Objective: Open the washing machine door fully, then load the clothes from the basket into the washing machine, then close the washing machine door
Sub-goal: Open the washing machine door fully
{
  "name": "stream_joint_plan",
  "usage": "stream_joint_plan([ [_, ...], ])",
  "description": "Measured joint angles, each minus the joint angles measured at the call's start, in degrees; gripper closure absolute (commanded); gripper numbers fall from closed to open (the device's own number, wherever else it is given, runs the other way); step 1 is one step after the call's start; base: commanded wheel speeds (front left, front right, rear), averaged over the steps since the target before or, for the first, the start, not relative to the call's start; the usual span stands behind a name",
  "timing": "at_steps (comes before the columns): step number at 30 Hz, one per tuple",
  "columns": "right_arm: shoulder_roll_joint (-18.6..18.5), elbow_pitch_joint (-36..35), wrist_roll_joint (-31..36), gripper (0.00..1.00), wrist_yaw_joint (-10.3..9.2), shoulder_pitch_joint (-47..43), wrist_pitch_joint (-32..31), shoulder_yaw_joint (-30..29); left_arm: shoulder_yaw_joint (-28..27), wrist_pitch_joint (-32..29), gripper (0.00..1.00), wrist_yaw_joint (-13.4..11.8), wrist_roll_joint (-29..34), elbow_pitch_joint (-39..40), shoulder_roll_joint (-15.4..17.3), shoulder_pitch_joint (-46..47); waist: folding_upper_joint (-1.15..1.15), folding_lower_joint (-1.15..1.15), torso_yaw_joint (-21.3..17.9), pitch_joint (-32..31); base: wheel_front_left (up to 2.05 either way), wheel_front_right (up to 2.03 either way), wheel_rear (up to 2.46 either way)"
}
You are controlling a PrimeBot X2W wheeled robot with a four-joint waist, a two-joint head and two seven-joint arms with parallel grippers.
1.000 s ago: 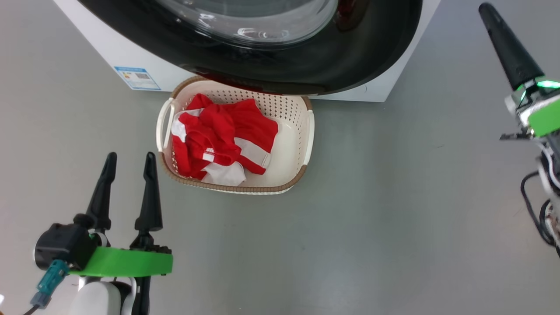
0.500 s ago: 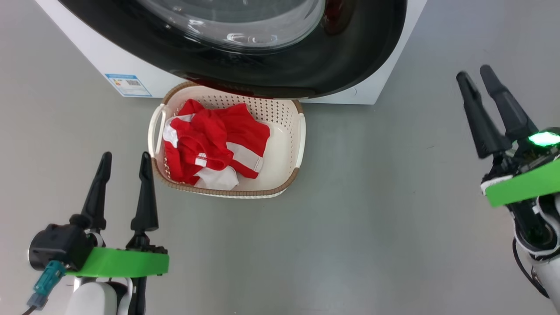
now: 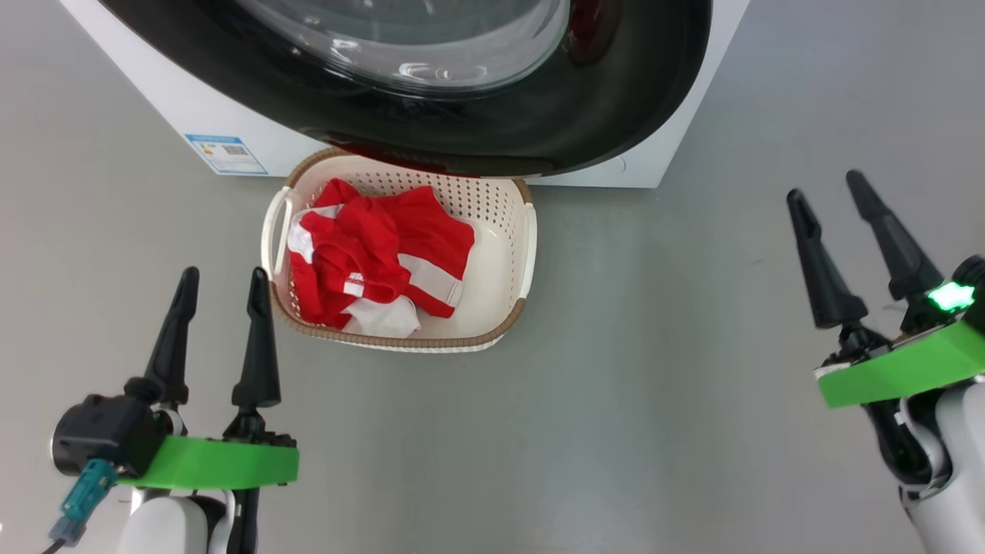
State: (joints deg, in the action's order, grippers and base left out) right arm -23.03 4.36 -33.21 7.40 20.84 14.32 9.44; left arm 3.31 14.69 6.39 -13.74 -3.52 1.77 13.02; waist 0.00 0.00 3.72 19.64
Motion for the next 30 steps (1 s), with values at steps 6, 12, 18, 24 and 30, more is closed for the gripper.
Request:
stream_joint_plan([
  [6,3.1,0.1,4.5,0.0,0.0,-2.2,0.0,-1.3,0.3,0.0,0.0,0.0,0.0,0.0,0.0,-0.2,0.0,0.0,0.4,-0.7,0.0,0.0,0.0],
  [12,3.3,0.0,4.5,0.0,0.0,-2.3,0.0,-1.7,0.4,0.0,0.0,0.0,0.0,0.0,0.0,-0.9,0.0,0.0,0.6,-0.9,0.0,0.0,0.0],
  [18,3.3,-0.2,4.6,0.0,0.0,-2.3,0.0,-1.8,0.4,0.0,0.0,0.0,0.0,-0.1,0.0,-1.0,0.0,0.0,0.6,-0.9,0.0,0.0,0.0],
  [24,3.3,-0.4,4.8,0.0,0.0,-2.3,0.0,-1.8,0.6,0.0,0.0,0.0,0.0,-0.2,0.0,-1.0,0.0,0.0,0.6,-0.9,0.0,0.0,0.0],
  [30,3.1,-0.3,4.8,0.52,0.0,-2.0,0.0,-1.8,0.6,0.0,0.0,0.4,0.0,-0.2,0.0,-1.0,0.0,0.0,0.6,-0.9,0.0,0.0,0.0],
])
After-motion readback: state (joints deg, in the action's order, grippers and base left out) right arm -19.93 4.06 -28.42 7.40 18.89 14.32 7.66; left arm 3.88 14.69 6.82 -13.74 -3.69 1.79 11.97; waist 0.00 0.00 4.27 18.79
